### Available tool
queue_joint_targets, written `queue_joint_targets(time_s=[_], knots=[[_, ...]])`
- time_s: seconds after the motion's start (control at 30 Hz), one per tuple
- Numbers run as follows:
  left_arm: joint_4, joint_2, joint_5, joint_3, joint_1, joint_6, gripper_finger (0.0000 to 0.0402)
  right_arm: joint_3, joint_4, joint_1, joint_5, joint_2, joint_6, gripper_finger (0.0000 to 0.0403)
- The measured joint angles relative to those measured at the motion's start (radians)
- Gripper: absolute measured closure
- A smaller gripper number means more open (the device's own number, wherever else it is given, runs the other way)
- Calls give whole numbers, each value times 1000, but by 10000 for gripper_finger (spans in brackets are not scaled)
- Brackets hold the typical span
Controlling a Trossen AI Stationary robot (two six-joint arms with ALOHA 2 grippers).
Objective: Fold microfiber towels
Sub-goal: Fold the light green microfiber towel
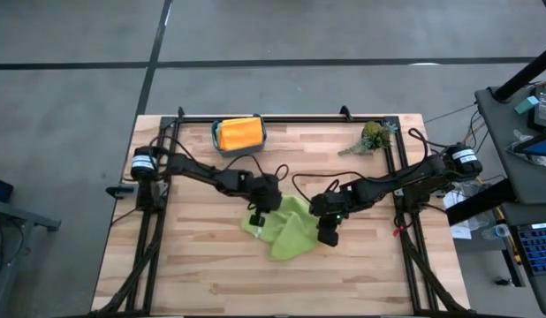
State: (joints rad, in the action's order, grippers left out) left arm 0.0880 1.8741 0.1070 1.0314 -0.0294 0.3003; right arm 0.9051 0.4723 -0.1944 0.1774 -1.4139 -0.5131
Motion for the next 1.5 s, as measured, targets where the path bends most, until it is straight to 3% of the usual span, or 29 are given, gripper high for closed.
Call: queue_joint_targets(time_s=[0.33, 0.53, 0.63, 0.97, 1.27, 1.5], knots=[[24, -28, 1, -24, 4, -57, 253, 0, -7, 0, -1, 0, -2, 394], [187, -84, -92, -24, -21, -58, 204, 0, -6, 0, -1, -1, -1, 394], [262, -111, -93, -26, -33, -58, 201, 0, -6, 0, -1, -1, 0, 394], [283, -151, -93, -26, -75, -32, 201, -17, -9, -4, 9, -2, -15, 394], [337, -188, -93, -26, -82, -28, 201, -120, -199, -11, 92, -2, -63, 394], [127, -200, -87, -26, -100, -100, 201, -147, -247, -11, 92, -11, -73, 394]])
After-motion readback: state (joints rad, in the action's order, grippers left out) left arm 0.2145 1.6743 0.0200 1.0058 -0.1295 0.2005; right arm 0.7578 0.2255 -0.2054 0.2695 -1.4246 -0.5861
